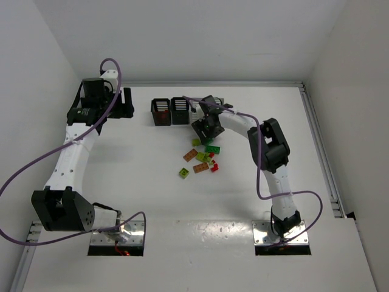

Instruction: Sort the legos into containers by color

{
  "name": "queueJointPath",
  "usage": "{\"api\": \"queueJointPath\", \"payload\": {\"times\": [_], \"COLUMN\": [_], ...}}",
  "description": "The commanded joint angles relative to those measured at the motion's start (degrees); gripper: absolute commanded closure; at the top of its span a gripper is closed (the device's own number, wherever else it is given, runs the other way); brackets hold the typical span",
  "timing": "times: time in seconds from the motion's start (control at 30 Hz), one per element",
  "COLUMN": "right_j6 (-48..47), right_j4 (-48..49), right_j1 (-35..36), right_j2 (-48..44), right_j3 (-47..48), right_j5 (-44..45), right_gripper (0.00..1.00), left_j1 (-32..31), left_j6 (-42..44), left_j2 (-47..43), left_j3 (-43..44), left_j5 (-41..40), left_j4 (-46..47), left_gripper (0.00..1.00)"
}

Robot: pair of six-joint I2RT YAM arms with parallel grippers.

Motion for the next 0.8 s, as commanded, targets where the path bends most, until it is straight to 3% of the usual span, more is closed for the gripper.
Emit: {"api": "queueJointPath", "payload": {"times": [0.0,0.17,0.2,0.43,0.57,0.77], "right_j6": [1.10,1.10,1.10,1.10,1.10,1.63], "right_j4": [0.72,0.72,0.20,0.19,-0.86,-4.73], "right_j1": [0.61,0.61,0.61,0.61,0.61,-0.44], "right_j2": [1.99,1.29,0.42,-9.67,-16.79,-18.84], "right_j3": [1.40,0.00,-0.79,-6.16,-5.82,2.44], "right_j5": [-0.04,-0.56,-0.56,-3.46,-5.83,-5.84], "right_gripper": [0.36,0.54,0.62,0.78,0.78,0.80], "left_j1": [0.67,0.67,0.67,0.67,0.67,0.67], "left_j6": [-0.41,-0.41,-0.41,-0.41,-0.41,-0.41], "left_j2": [-0.03,0.50,0.50,0.50,0.50,0.50], "left_j3": [-0.04,-0.04,-0.04,-0.57,-1.10,-1.10], "left_j5": [0.75,0.75,0.75,0.75,1.28,1.80], "left_j4": [1.90,2.43,2.43,2.96,3.48,4.01], "left_gripper": [0.22,0.22,0.22,0.22,0.22,0.22]}}
